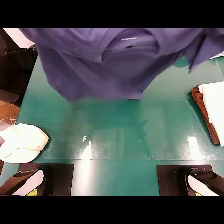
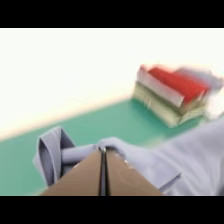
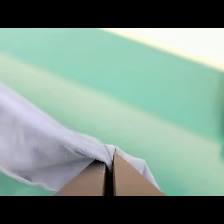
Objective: Fold the shirts.
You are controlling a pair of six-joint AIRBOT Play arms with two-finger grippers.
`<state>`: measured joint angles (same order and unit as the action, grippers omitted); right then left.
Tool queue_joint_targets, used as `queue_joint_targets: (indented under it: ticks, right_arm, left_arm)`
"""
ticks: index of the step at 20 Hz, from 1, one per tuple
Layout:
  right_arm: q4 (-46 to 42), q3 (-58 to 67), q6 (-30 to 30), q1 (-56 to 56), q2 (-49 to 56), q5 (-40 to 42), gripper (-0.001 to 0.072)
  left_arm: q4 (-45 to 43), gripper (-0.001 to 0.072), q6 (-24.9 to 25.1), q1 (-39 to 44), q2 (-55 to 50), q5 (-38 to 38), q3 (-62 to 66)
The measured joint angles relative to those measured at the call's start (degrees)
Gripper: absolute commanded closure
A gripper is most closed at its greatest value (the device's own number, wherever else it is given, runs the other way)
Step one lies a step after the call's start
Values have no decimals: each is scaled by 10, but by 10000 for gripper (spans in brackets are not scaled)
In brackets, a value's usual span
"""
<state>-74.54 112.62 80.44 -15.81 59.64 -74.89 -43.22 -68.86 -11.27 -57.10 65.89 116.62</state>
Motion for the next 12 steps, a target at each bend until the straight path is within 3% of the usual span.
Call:
queue_joint_targets:
  ticks: [7,12]
  right_arm:
    - [-76,16,30,1,-65,26,698]
    - [-89,-46,42,0,-5,37,698]
  left_arm:
    - [49,686,0,0,40,-9,10]
    - [45,686,-1,0,40,13,-138]
